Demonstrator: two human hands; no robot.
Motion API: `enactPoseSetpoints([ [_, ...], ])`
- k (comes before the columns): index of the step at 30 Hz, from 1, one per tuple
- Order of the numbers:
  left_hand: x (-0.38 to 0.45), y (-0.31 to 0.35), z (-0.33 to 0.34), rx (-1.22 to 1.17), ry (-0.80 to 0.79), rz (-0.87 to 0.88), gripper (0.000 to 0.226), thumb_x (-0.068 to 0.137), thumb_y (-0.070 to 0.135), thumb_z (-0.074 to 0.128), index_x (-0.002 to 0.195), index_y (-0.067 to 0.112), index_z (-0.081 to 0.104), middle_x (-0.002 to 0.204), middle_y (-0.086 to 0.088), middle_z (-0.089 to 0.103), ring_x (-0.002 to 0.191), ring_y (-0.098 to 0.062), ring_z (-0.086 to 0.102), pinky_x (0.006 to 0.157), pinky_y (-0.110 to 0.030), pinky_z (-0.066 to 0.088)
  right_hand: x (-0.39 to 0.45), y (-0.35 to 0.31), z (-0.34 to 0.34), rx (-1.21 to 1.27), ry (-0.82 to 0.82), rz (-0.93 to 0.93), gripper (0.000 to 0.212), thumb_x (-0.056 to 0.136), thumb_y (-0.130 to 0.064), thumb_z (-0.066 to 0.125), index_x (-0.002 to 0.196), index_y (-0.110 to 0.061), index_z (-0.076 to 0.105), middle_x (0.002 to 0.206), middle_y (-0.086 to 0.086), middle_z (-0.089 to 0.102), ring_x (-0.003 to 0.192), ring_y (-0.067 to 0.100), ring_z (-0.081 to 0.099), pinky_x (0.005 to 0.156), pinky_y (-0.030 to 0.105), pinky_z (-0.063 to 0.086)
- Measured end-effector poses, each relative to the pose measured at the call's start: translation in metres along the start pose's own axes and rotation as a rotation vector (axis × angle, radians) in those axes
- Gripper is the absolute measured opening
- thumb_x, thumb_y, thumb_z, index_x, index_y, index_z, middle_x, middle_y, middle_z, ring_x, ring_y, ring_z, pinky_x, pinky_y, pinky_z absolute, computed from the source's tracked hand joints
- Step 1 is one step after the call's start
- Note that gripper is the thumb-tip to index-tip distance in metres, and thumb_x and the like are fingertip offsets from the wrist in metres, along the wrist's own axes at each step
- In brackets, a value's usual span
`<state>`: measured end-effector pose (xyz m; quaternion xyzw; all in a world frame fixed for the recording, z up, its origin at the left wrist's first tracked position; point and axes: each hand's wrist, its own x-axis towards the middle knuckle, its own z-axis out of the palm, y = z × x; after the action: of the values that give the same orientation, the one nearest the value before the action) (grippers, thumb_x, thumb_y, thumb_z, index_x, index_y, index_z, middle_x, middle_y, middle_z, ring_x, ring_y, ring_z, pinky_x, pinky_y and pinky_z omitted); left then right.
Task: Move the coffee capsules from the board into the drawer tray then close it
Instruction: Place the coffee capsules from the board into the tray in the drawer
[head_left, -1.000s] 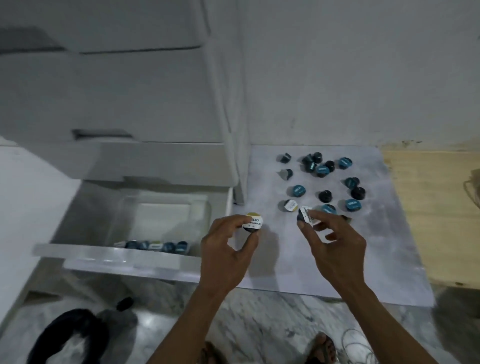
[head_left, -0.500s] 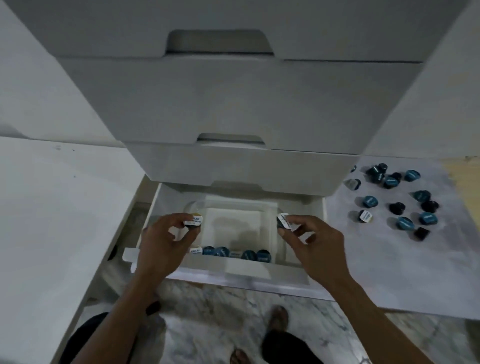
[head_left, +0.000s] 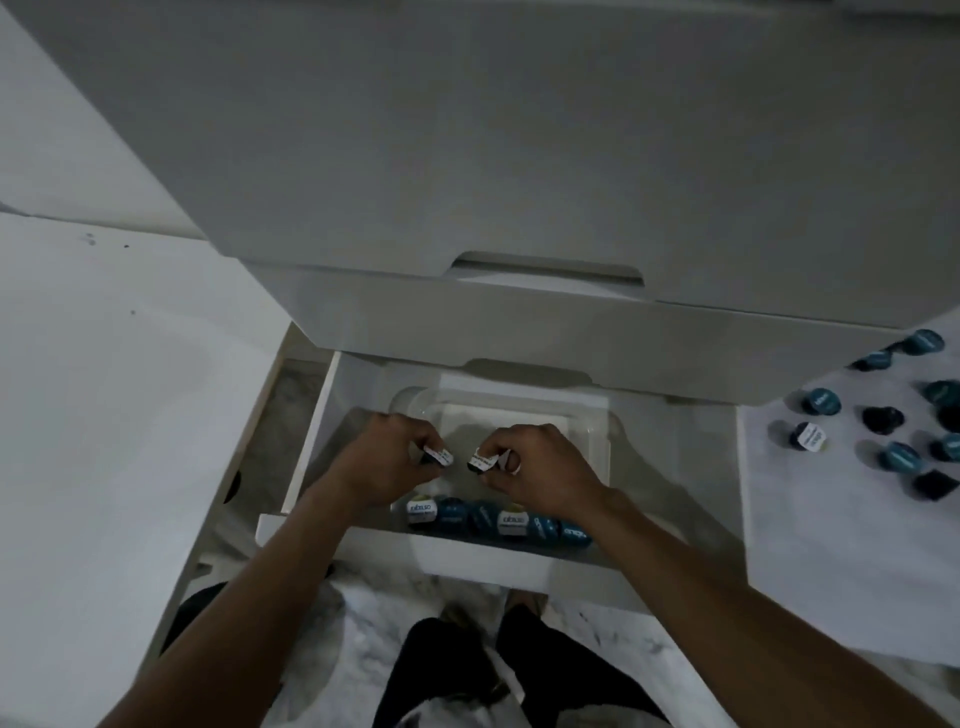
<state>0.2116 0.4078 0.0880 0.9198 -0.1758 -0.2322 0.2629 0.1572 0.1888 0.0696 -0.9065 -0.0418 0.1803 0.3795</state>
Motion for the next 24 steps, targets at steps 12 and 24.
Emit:
enactPoseSetpoints([
  [12, 0.01, -0.013, 0.002, 0.141, -0.138, 0.009, 0.025, 0.074, 0.021, 0.081, 0.097, 0.016, 0.072, 0.099, -0.001, 0.073, 0.088, -0.013, 0.065, 0.078, -0.019, 0.046, 0.018, -0.002, 0.027, -0.076, -0.103, -0.023, 0.023, 0.084, -0.018, 0.07, 0.106, -0.02, 0.069, 0.103, 0.001, 0.066, 0.089, 0.016, 0.062, 0.079, 0.031, 0.052],
  [24, 0.013, -0.024, 0.001, 0.17, -0.158, 0.009, 0.007, 0.087, 0.023, 0.066, 0.093, 0.026, 0.067, 0.1, 0.0, 0.07, 0.082, -0.012, 0.061, 0.08, -0.031, 0.054, 0.017, -0.003, 0.025, 0.062, -0.084, 0.076, 0.025, 0.081, -0.016, 0.075, 0.106, -0.02, 0.071, 0.097, -0.006, 0.069, 0.08, 0.003, 0.062, 0.068, 0.006, 0.044],
])
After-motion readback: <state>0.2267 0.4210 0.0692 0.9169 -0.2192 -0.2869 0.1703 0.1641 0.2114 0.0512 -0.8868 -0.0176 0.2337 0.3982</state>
